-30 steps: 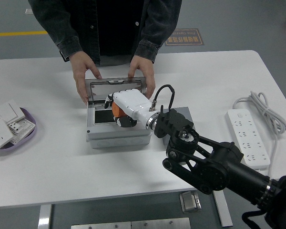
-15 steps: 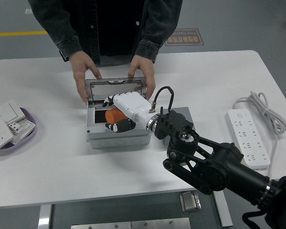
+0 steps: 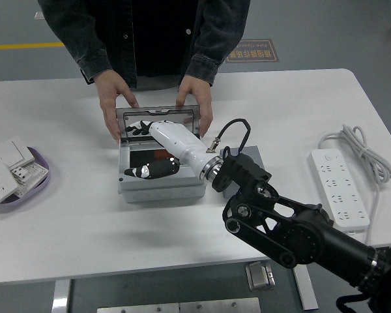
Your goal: Pick up the cylinder from the cube,place it in the box,flap close box
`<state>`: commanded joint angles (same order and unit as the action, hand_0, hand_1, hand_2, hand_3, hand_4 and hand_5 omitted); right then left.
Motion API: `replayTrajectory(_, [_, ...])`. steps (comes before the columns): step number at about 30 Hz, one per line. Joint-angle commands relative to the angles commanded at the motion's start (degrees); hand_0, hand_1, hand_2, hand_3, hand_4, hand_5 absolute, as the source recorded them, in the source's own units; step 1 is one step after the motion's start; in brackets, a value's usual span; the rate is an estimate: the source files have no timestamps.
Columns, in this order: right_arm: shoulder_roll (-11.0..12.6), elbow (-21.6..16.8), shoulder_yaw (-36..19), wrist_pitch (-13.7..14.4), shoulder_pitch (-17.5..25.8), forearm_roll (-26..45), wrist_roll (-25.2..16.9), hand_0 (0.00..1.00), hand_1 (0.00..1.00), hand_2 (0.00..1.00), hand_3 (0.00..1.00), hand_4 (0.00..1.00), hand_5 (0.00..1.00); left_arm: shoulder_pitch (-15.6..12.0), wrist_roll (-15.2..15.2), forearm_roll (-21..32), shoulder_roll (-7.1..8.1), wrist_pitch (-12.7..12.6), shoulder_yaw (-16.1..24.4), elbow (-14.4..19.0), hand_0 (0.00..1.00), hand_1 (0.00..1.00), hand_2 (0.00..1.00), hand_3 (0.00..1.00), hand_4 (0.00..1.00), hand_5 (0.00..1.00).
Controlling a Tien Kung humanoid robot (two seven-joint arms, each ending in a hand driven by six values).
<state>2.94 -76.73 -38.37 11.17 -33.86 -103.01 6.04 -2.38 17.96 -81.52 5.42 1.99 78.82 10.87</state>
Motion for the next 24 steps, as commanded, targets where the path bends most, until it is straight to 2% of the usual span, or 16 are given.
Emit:
replayTrajectory(3, [1.8, -1.6, -1.0, 2.3, -1.8, 4.5, -0.3, 0.842, 0.734, 0.761, 0.798, 0.936, 0.388, 0.0, 0.0, 0.0, 0.03, 0.0, 0.0, 0.0, 0.601, 0.582, 0.555, 0.588, 0.651, 0.207])
replayTrajectory(7, [3.8, 0.2, -1.4, 3.4, -5.5, 9.3, -0.3, 0.842, 0.734, 0.761, 0.798, 0.936, 0.388, 0.1, 0.0, -0.2, 0.19, 0.0, 0.2, 0.0, 0.601, 0.582, 0.555, 0.588, 0.651, 0.207])
replayTrajectory(8, [4.1, 1.1, -1.1, 3.5, -6.4, 10.4, -0.4, 0.682, 0.655, 0.698, 0.739, 0.803, 0.329, 0.1, 0.0, -0.2, 0.23, 0.1, 0.2, 0.0, 0.601, 0.582, 0.554, 0.587, 0.646, 0.202])
replayTrajectory(13, [4.4, 6.4, 1.2, 4.5, -10.6, 13.8, -1.6, 0.682, 0.655, 0.698, 0.739, 0.803, 0.329, 0.3, 0.1, -0.4, 0.42, 0.1, 0.3, 0.0, 0.601, 0.582, 0.554, 0.587, 0.646, 0.202])
replayTrajectory(14, [4.3, 7.5, 1.6, 4.6, -11.2, 14.3, -1.9, 0.596, 0.622, 0.677, 0.715, 0.801, 0.329, 0.3, 0.1, -0.5, 0.47, 0.1, 0.3, 0.0, 0.601, 0.582, 0.554, 0.587, 0.645, 0.201])
replayTrajectory(20, [4.0, 14.2, 4.6, 5.4, -13.2, 16.8, -4.2, 0.588, 0.614, 0.664, 0.705, 0.800, 0.334, 0.4, 0.9, -2.8, 0.84, 0.7, 0.9, 0.4, 0.602, 0.582, 0.555, 0.587, 0.645, 0.201])
replayTrajectory(24, [4.5, 14.9, 6.0, 5.6, -12.7, 17.0, -4.5, 0.588, 0.614, 0.664, 0.705, 0.800, 0.334, 0.3, 1.2, -3.1, 0.77, 0.8, 0.8, 0.4, 0.602, 0.582, 0.555, 0.587, 0.645, 0.201])
